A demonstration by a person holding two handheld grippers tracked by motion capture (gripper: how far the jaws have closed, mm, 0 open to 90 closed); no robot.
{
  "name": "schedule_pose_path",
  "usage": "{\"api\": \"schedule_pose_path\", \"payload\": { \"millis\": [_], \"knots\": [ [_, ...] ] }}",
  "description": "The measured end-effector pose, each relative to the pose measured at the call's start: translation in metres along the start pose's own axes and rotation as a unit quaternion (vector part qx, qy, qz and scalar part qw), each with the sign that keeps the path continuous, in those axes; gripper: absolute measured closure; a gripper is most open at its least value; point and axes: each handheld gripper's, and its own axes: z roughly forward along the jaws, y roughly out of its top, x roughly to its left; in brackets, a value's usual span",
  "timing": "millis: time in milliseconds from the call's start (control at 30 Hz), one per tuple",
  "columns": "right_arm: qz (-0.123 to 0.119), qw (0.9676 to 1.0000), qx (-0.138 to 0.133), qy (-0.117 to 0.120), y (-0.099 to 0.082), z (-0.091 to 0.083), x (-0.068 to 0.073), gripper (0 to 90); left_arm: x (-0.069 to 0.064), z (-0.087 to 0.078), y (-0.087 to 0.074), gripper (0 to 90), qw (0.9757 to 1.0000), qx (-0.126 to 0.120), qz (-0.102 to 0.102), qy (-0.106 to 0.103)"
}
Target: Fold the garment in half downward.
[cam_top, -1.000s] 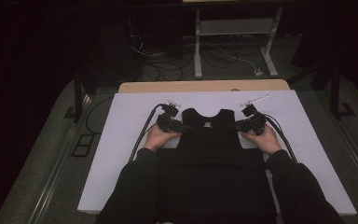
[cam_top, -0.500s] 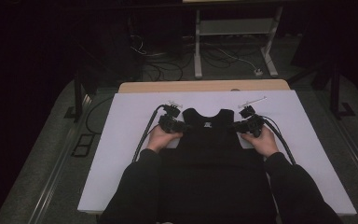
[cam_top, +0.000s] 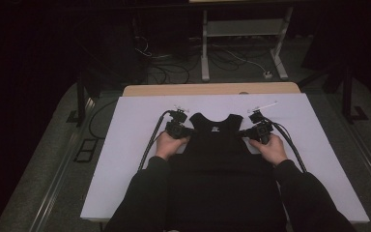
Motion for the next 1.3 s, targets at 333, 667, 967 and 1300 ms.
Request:
{"api": "schedule_pose_path", "payload": {
  "millis": [333,667,967,1300],
  "knots": [
    [0.003,0.9996,-0.023,0.014,0.001,-0.012,0.003,86.6,-0.006,-0.009,0.002,85.4,0.9998,0.0,0.016,0.014],
    [0.002,0.9986,-0.044,0.027,0.003,-0.028,0.007,86.6,-0.011,-0.021,0.004,85.3,0.9997,-0.016,0.02,0.005],
    [-0.002,0.9977,-0.055,0.04,0.003,-0.037,0.013,86.5,-0.014,-0.031,-0.002,85.3,0.9992,-0.033,0.021,-0.004],
    [-0.005,0.9965,-0.068,0.048,-0.001,-0.051,0.019,86.5,-0.02,-0.048,-0.003,85.3,0.9985,-0.045,0.025,-0.017]
  ]
}}
